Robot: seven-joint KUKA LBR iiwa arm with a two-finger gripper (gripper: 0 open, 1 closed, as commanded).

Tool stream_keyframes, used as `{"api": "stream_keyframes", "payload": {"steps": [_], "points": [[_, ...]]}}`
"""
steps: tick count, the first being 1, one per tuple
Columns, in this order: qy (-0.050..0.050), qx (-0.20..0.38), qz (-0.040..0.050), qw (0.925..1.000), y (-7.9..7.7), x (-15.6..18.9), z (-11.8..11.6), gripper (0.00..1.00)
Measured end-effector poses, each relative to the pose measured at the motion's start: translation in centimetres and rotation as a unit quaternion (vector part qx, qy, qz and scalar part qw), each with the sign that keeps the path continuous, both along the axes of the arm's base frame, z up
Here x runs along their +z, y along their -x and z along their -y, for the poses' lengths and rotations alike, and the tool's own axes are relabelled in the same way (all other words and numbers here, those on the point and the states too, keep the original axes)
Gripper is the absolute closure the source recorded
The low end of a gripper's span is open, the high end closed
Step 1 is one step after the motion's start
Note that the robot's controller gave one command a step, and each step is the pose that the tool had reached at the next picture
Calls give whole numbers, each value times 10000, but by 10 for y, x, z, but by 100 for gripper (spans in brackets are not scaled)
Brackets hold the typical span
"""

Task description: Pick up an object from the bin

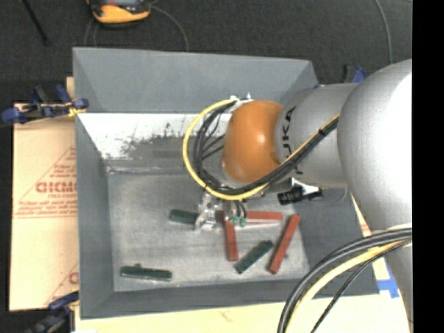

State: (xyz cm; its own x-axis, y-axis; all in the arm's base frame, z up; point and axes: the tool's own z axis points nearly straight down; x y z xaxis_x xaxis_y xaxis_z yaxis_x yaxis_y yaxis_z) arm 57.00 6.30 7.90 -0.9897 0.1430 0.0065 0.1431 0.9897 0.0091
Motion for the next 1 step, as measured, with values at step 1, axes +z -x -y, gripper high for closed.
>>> {"api": "stream_keyframes", "payload": {"steps": [1], "points": [[0, -3, 2, 10000, 0, 0, 0, 100]]}}
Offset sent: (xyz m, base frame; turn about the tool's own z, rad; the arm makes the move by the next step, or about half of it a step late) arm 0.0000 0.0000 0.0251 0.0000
